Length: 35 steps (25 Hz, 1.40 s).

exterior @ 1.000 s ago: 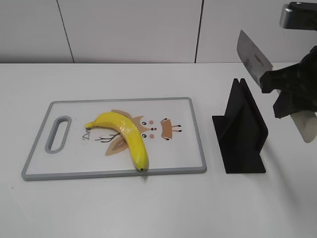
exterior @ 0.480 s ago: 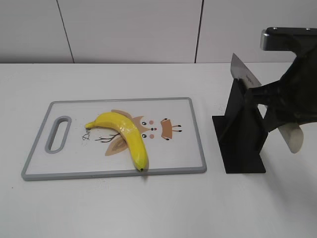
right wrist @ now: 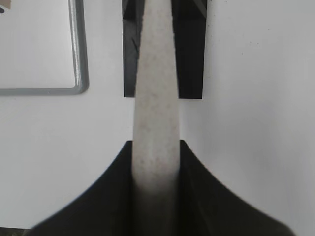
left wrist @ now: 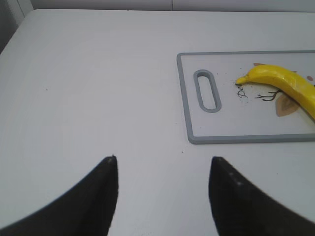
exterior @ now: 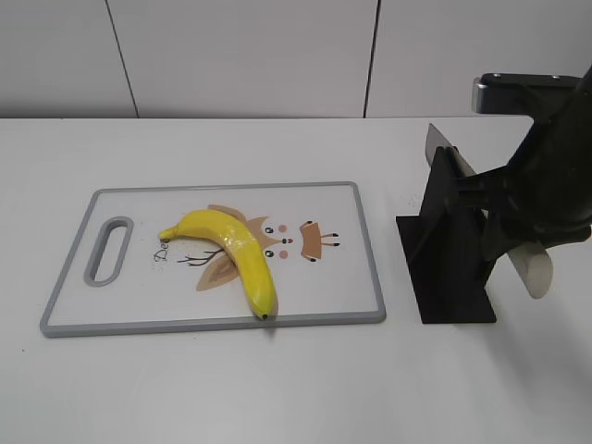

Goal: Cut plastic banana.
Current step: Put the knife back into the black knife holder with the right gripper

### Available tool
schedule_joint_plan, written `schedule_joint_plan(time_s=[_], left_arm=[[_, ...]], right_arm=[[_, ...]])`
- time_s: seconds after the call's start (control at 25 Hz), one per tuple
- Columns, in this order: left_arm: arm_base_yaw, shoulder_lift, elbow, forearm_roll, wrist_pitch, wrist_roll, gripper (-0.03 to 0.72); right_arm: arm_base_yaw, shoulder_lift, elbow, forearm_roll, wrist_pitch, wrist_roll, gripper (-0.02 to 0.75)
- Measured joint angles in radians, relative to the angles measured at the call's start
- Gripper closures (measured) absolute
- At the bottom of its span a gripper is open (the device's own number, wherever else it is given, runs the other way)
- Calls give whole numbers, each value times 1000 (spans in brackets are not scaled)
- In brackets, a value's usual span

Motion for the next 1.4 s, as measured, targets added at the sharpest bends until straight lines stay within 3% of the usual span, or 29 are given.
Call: schedule_joint_plan(time_s=[0.16,0.4,0.44,0.72,0.96,1.12,1.4], left_arm=[[0,0,0,0,0,0,136],[0,0,0,0,0,-1,136],[0,0,0,0,0,-1,136],[0,0,0,0,0,-3,136],[0,0,0,1,0,-3,136],[0,0,0,1,0,-3,137],[0,0,0,1,0,-3,173]], right_arm=[[0,0,0,0,-1,0,529],[0,0,0,5,-2,-1,150],[0,0,0,13,-2,-1,118],[0,-60,0,28,15,-49,92],[0,-246,0,142,21,-239,91],[0,-373,3,151,35,-321,96],[0,-606,128,152,36,-452,130]])
